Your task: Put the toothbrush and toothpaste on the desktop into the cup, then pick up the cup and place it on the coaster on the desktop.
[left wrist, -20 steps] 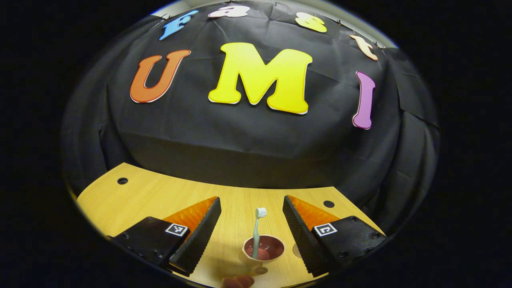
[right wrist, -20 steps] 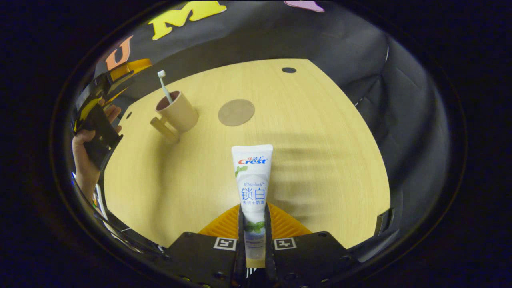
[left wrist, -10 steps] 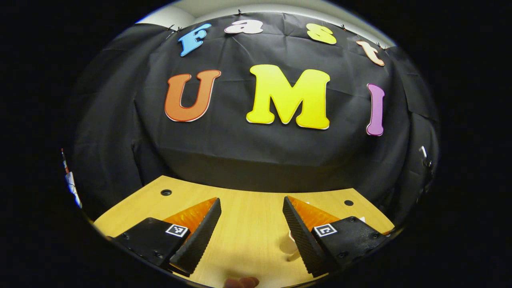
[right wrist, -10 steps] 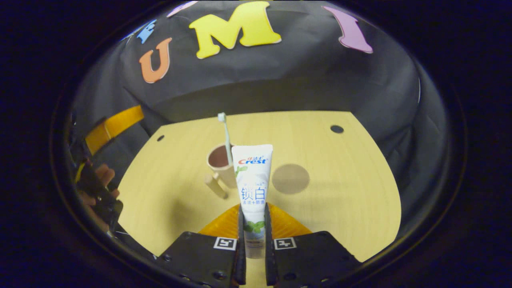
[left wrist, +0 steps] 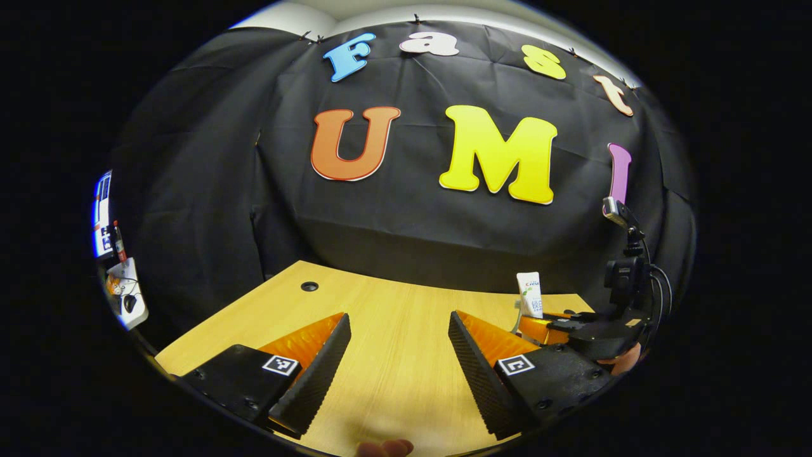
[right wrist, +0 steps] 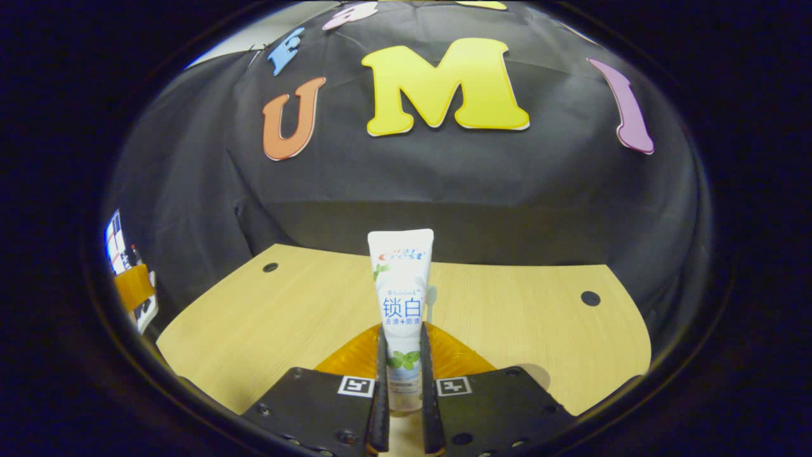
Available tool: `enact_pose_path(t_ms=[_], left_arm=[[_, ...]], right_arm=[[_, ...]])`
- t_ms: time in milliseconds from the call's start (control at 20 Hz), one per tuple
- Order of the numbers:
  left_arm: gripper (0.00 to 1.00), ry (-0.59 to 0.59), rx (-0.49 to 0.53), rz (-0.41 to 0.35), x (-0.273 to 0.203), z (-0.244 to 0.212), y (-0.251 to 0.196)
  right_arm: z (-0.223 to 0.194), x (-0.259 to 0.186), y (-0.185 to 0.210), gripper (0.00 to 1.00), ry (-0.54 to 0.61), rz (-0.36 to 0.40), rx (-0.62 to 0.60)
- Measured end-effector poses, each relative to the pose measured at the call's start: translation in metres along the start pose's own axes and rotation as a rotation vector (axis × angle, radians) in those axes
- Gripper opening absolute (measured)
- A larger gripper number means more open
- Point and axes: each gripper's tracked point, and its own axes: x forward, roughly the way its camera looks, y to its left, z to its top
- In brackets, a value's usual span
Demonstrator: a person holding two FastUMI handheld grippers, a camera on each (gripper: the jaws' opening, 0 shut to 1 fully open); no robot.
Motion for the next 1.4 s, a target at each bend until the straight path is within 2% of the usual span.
enact_pose_path(t_ms=[300, 500, 1000, 1100, 1250, 1300, 1350, 1400], left_arm=[[0.98, 0.016, 0.007, 0.034, -0.007, -0.001, 0.027], [0.98, 0.032, -0.005, 0.025, -0.008, -0.005, 0.028], [0.98, 0.050, -0.017, -0.004, -0.004, -0.008, 0.023], [0.98, 0.055, -0.017, -0.004, -0.003, -0.010, 0.023], [0.98, 0.051, -0.022, -0.015, -0.002, -0.009, 0.017], [0.98, 0.052, -0.022, -0.022, -0.002, -0.009, 0.014], [0.98, 0.055, -0.019, -0.028, -0.001, -0.010, 0.009], [0.98, 0.058, -0.018, -0.036, 0.001, -0.010, 0.004]], right_arm=[[-0.007, 0.013, 0.000, 0.23, 0.004, -0.023, 0.039], [0.007, 0.010, -0.002, 0.22, -0.046, -0.028, 0.028], [0.008, 0.016, -0.002, 0.30, -0.035, -0.037, 0.006], [0.009, 0.013, -0.003, 0.38, -0.035, -0.034, 0.010], [0.013, 0.008, -0.008, 0.43, -0.053, -0.041, 0.020], [0.010, 0.007, -0.008, 0.55, -0.050, -0.040, 0.019], [0.008, 0.003, -0.010, 0.56, -0.045, -0.041, 0.019], [0.005, 0.001, -0.011, 0.64, -0.040, -0.038, 0.023]])
